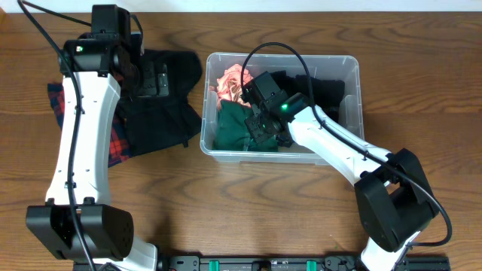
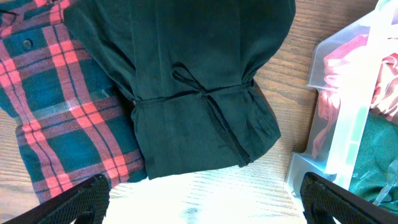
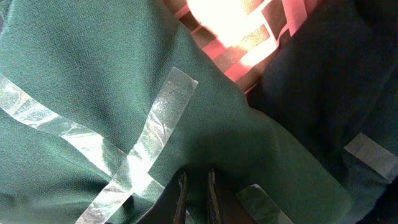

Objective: Pack container

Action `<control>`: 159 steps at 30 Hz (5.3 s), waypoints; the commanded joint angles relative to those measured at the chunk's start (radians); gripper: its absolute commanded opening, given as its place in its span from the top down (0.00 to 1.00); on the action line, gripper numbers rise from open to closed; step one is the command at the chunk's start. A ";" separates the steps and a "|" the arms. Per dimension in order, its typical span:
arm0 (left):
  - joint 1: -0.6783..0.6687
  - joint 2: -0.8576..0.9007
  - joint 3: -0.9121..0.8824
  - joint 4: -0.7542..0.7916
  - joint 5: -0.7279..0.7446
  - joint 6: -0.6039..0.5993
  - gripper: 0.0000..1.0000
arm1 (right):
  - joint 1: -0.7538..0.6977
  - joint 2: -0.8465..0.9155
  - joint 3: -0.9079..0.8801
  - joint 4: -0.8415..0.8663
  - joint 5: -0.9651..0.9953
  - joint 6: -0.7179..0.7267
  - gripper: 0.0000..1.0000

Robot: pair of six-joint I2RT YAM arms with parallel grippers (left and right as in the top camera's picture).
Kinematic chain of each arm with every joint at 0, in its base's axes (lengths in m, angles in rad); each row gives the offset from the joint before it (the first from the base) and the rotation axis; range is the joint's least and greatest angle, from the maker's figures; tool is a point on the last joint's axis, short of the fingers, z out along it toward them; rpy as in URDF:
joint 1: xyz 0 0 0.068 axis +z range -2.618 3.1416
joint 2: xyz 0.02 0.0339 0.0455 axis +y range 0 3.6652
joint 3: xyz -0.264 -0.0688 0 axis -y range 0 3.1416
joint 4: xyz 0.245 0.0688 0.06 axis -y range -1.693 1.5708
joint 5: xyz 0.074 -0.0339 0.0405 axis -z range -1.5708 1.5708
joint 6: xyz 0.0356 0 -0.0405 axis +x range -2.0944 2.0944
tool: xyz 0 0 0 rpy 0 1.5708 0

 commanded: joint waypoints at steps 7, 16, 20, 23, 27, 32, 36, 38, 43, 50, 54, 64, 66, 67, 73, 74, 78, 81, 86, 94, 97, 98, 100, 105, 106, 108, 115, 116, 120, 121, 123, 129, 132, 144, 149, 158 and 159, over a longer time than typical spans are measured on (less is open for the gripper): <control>0.002 0.004 0.019 -0.003 -0.011 -0.010 0.02 | -0.023 -0.069 0.172 -0.096 -0.039 0.015 0.64; 0.002 0.004 0.019 -0.003 -0.011 -0.010 0.02 | -0.196 -0.260 0.223 -0.252 0.087 0.015 0.38; 0.002 0.004 0.019 -0.003 -0.011 -0.010 0.02 | -0.340 -0.320 0.223 -0.351 0.174 0.015 0.16; 0.002 0.004 0.019 -0.003 -0.011 -0.010 0.02 | -0.452 -0.335 0.223 -0.411 0.233 0.015 0.01; 0.002 0.004 0.019 -0.003 -0.011 -0.010 0.02 | -0.595 -0.334 0.212 -0.454 0.294 0.014 0.01; 0.002 0.004 0.019 -0.003 -0.011 -0.010 0.02 | -0.730 -0.332 0.205 -0.453 0.306 0.015 0.01; 0.002 0.004 0.019 -0.003 -0.011 -0.010 0.02 | -0.794 -0.332 0.205 -0.453 0.306 0.015 0.01; 0.002 0.004 0.019 -0.003 -0.011 -0.010 0.02 | -0.810 -0.332 0.205 -0.453 0.306 0.015 0.01; 0.002 0.004 0.019 0.007 -0.032 0.020 0.02 | -0.818 -0.332 0.205 -0.453 0.306 0.015 0.01; 0.002 0.004 0.019 0.088 -0.116 0.097 0.02 | -0.818 -0.332 0.205 -0.453 0.306 0.015 0.01; 0.002 0.004 0.019 0.165 -0.115 0.097 0.02 | -0.818 -0.332 0.205 -0.453 0.306 0.015 0.01; 0.024 0.004 0.019 0.201 -0.160 0.055 0.02 | -0.818 -0.332 0.205 -0.453 0.306 0.015 0.01; 0.070 0.004 0.019 0.200 -0.187 -0.011 0.02 | -0.818 -0.332 0.205 -0.453 0.306 0.015 0.01; 0.104 0.005 0.019 0.197 -0.187 -0.031 0.02 | -0.818 -0.332 0.205 -0.453 0.306 0.015 0.01; 0.348 0.008 0.007 0.197 -0.098 -0.086 0.02 | -0.818 -0.332 0.205 -0.453 0.306 0.015 0.01; 0.377 0.008 0.003 0.198 -0.092 -0.078 0.02 | -0.818 -0.332 0.205 -0.453 0.306 0.015 0.01; 0.497 0.014 -0.035 0.224 -0.062 -0.014 0.02 | -0.818 -0.332 0.205 -0.453 0.306 0.015 0.01; 0.548 0.037 -0.068 0.254 0.012 0.039 0.02 | -0.818 -0.332 0.205 -0.453 0.306 0.015 0.01; 0.587 0.129 -0.091 0.295 0.070 0.045 0.02 | -0.818 -0.332 0.205 -0.453 0.306 0.015 0.01; 0.618 0.309 -0.091 0.294 0.110 0.064 0.02 | -0.818 -0.332 0.205 -0.453 0.306 0.015 0.01; 0.631 0.366 -0.091 0.293 0.110 0.087 0.02 | -0.818 -0.332 0.205 -0.453 0.306 0.015 0.01; 0.635 0.380 -0.091 0.293 0.110 0.090 0.02 | -0.818 -0.332 0.205 -0.453 0.306 0.015 0.01; 0.644 0.408 -0.091 0.291 0.115 0.090 0.02 | -0.818 -0.332 0.205 -0.453 0.305 0.015 0.01; 0.648 0.482 -0.091 0.294 0.188 0.150 0.01 | -0.818 -0.332 0.205 -0.453 0.306 0.015 0.01; 0.648 0.497 -0.091 0.293 0.187 0.151 0.01 | -0.818 -0.332 0.205 -0.453 0.306 0.015 0.01; 0.650 0.525 -0.091 0.287 0.187 0.167 0.01 | -0.818 -0.332 0.205 -0.453 0.306 0.015 0.01; 0.653 0.600 -0.091 0.282 0.188 0.172 0.03 | -0.818 -0.332 0.205 -0.453 0.306 0.015 0.01; 0.653 0.605 -0.091 0.280 0.188 0.173 0.04 | -0.818 -0.332 0.205 -0.453 0.306 0.015 0.01; 0.653 0.612 -0.109 0.288 0.188 0.213 0.05 | -0.818 -0.332 0.205 -0.453 0.306 0.015 0.01; 0.653 0.612 -0.111 0.290 0.187 0.214 0.06 | -0.818 -0.332 0.205 -0.453 0.306 0.015 0.01; 0.653 0.612 -0.111 0.290 0.187 0.214 0.07 | -0.818 -0.332 0.205 -0.453 0.306 0.015 0.01; 0.653 0.612 -0.129 0.299 0.183 0.220 0.09 | -0.818 -0.332 0.205 -0.453 0.306 0.015 0.01; 0.653 0.612 -0.171 0.339 0.165 0.220 0.09 | -0.818 -0.332 0.205 -0.453 0.306 0.015 0.01; 0.653 0.612 -0.286 0.429 0.165 0.220 0.18 | -0.818 -0.332 0.205 -0.453 0.306 0.015 0.01; 0.653 0.612 -0.286 0.417 0.166 0.220 0.30 | -0.818 -0.332 0.205 -0.453 0.306 0.015 0.01; 0.653 0.611 -0.283 0.406 0.166 0.219 0.88 | -0.818 -0.332 0.205 -0.453 0.305 0.015 0.01; 0.653 0.611 -0.280 0.401 0.166 0.219 0.94 | -0.818 -0.332 0.205 -0.453 0.306 0.015 0.01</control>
